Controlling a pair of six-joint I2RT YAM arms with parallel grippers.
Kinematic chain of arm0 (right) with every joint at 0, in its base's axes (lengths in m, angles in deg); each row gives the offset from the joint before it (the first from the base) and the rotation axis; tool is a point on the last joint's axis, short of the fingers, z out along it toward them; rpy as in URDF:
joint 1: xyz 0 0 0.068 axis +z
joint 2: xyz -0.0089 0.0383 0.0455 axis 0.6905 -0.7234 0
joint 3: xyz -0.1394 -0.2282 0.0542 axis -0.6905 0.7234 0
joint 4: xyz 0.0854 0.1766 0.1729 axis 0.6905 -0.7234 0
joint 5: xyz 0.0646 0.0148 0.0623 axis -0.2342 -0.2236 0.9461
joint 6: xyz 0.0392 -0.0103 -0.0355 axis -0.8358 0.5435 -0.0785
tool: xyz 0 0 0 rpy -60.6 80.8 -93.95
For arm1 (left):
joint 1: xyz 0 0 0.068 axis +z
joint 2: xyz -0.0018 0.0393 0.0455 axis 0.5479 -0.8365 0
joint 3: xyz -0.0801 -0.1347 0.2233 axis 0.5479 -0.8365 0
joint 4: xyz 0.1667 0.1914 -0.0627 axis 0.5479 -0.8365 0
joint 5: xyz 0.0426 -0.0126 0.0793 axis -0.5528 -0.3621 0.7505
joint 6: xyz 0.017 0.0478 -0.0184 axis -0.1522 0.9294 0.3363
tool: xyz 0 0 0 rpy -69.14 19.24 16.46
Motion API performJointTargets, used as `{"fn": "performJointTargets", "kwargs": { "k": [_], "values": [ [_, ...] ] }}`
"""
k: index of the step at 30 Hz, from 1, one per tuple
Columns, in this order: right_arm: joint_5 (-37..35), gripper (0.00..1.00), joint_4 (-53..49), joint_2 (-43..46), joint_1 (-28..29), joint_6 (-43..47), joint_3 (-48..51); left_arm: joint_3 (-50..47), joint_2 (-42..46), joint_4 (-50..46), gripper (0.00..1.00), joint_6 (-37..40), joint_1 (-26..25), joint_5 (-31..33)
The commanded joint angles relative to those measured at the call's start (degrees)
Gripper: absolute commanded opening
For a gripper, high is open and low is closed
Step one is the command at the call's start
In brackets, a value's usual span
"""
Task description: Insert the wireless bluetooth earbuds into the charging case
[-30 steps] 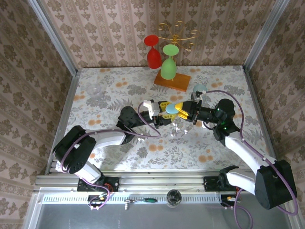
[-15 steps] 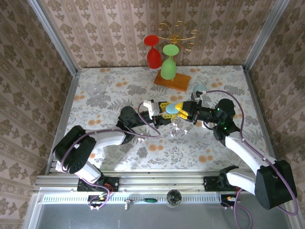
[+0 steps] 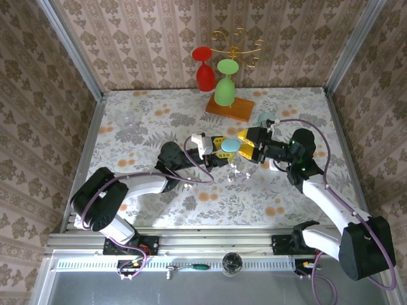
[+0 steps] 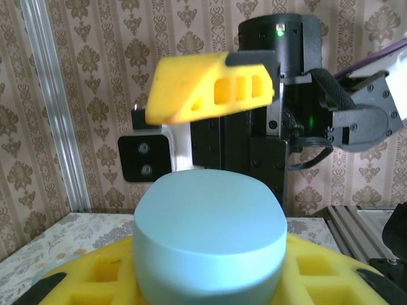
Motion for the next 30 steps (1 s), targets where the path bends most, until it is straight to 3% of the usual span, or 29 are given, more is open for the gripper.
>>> {"fn": "performJointTargets", "kwargs": {
  "k": [1, 4, 7, 10, 14, 18, 30],
  "values": [
    [-2.0, 0.83, -16.8, 3.8, -1.2, 16.6, -5.1, -1.2, 1.0, 2.1, 0.32, -2.9, 1.0, -1.2],
    [-6.5, 0.91, -35.4, 5.6, -1.1, 36.9, -11.5, -2.0, 1.0, 2.0, 0.33, -5.4, 1.9, -2.6],
    [-8.8, 1.0, -43.7, 5.4, -0.6, 50.9, -16.1, -2.1, 0.9, 2.1, 0.33, -9.0, 3.0, -4.6],
    [-11.7, 1.0, -50.3, 4.5, 1.9, 65.8, -19.9, -2.7, 1.2, 2.0, 0.33, -10.0, 3.6, -5.8],
    [-21.7, 1.0, -53.4, 4.8, 8.7, 83.1, -22.0, -2.5, 1.4, 2.0, 0.34, -12.2, 4.2, -8.0],
    [-24.8, 1.0, -54.0, 3.2, 12.3, 88.8, -23.8, -2.9, 2.0, 2.1, 0.34, -12.1, 4.2, -8.3],
    [-31.0, 1.0, -50.0, 0.2, 15.1, 89.3, -22.8, -2.7, 1.9, 2.0, 0.34, -12.1, 3.5, -8.6]
  ]
}}
